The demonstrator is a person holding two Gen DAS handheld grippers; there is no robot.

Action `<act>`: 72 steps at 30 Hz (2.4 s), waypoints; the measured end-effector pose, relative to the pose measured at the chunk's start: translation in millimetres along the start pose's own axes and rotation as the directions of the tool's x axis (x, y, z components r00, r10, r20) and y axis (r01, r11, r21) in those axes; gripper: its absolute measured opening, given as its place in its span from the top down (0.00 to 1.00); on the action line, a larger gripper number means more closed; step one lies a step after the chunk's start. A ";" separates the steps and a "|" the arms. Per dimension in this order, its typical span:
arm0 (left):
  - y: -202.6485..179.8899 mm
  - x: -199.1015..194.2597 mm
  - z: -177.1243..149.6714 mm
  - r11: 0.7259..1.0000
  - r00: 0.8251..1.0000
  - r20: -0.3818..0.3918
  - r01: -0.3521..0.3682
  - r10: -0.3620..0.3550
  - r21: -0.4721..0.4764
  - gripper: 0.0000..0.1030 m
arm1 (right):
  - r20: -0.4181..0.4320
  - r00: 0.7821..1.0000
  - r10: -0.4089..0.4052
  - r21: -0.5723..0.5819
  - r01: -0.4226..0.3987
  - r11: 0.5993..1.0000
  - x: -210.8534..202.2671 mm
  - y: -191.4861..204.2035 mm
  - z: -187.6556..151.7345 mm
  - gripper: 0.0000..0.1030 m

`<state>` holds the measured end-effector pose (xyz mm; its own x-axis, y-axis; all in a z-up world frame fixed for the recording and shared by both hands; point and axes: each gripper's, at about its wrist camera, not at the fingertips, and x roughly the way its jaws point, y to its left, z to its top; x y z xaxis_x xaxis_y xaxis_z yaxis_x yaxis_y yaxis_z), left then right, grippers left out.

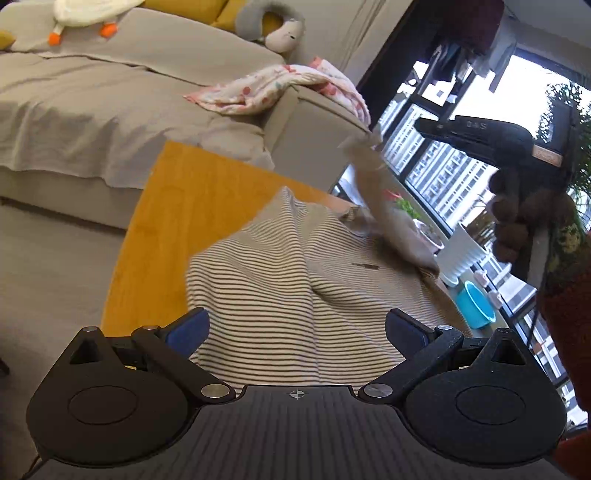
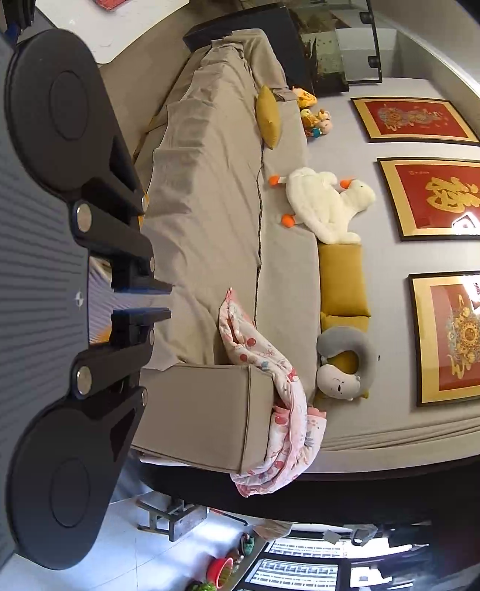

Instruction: Fold clothes

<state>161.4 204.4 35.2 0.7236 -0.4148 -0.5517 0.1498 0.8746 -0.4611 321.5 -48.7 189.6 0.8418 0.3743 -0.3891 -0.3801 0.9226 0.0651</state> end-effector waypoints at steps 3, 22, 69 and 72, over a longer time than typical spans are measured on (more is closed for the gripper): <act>6.4 -1.1 1.0 1.000 1.000 0.004 -0.012 0.012 -0.020 0.00 | -0.009 1.000 0.009 0.002 -0.009 1.000 -9.3 1.6 -2.7 0.83; 21.6 -45.1 39.0 0.985 0.978 0.148 -0.128 0.145 -0.118 0.00 | -0.394 0.851 0.347 -0.475 -0.512 0.716 -76.6 168.1 -185.0 0.70; -96.0 108.1 7.7 0.968 0.991 -0.125 -0.013 0.046 0.252 0.00 | -0.320 0.947 0.024 0.288 0.073 0.955 -39.3 -156.7 -142.8 0.96; -94.5 107.7 11.2 0.970 0.992 -0.115 -0.017 0.046 0.241 0.00 | -0.307 0.952 0.002 0.272 0.086 0.958 -30.4 -162.1 -143.3 0.96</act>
<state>232.6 79.8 27.1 0.6478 -0.3999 -0.6484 0.2950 0.9164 -0.2705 302.6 -223.0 59.2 0.6826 0.3290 -0.6526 -0.1871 0.9419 0.2791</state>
